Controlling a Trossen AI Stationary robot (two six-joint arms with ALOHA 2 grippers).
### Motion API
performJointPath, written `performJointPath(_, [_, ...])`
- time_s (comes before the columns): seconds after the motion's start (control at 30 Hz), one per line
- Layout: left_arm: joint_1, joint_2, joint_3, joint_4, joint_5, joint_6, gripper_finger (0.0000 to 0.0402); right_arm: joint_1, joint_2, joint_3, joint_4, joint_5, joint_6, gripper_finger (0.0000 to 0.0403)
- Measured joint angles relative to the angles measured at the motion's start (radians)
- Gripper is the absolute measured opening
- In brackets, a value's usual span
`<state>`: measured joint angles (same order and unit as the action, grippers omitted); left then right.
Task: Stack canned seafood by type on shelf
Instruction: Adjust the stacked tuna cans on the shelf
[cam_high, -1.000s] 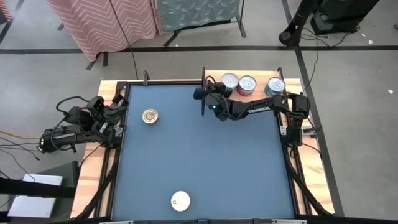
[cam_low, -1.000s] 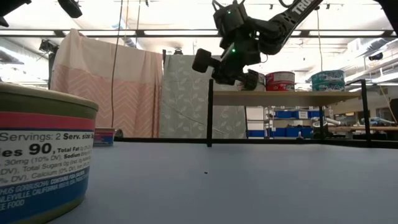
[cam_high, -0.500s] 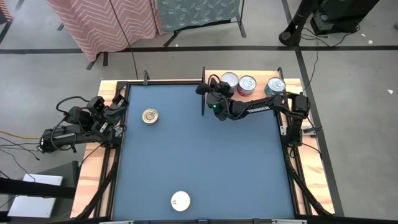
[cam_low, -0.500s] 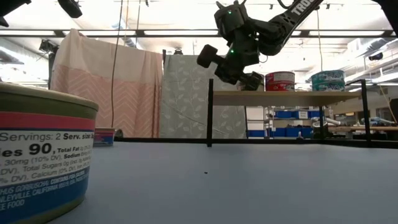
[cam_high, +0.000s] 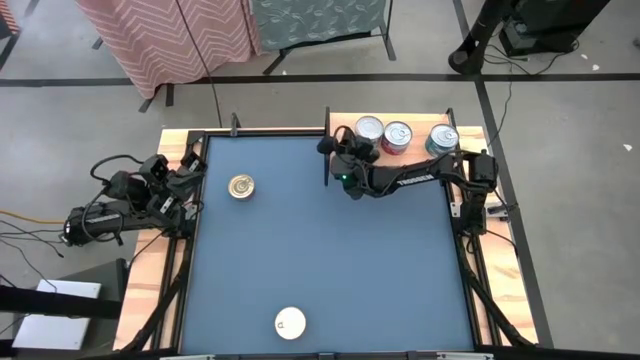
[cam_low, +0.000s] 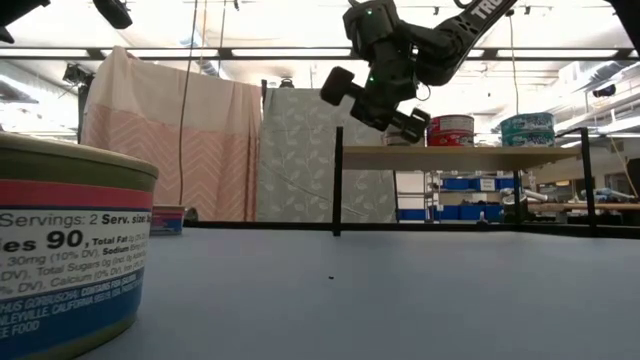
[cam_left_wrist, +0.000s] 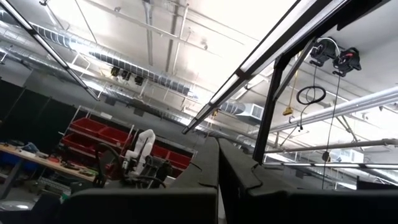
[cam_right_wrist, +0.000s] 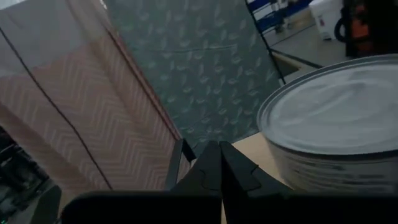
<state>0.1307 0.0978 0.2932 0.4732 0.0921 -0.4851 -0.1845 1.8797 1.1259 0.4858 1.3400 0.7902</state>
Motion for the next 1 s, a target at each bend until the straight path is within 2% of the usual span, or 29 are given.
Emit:
performJointPath(0.73, [0.000, 0.000, -0.001, 0.000, 0.031, -0.025, 0.0004, 0.030, 0.000, 0.000, -0.001, 0.215, -0.053, 0.0002])
performJointPath(0.83, [0.000, 0.000, -0.001, 0.000, 0.042, -0.028, 0.0004, 0.031, 0.000, 0.000, 0.000, 0.175, -0.030, 0.0002])
performJointPath(0.93, [0.000, 0.000, -0.001, 0.000, 0.044, -0.035, 0.0004, 0.031, 0.000, 0.000, 0.029, 0.034, 0.017, 0.0002])
performJointPath(1.0, [0.000, 0.000, -0.001, 0.000, 0.044, -0.035, 0.0004, 0.032, 0.000, 0.000, 0.051, -0.024, 0.013, 0.0002])
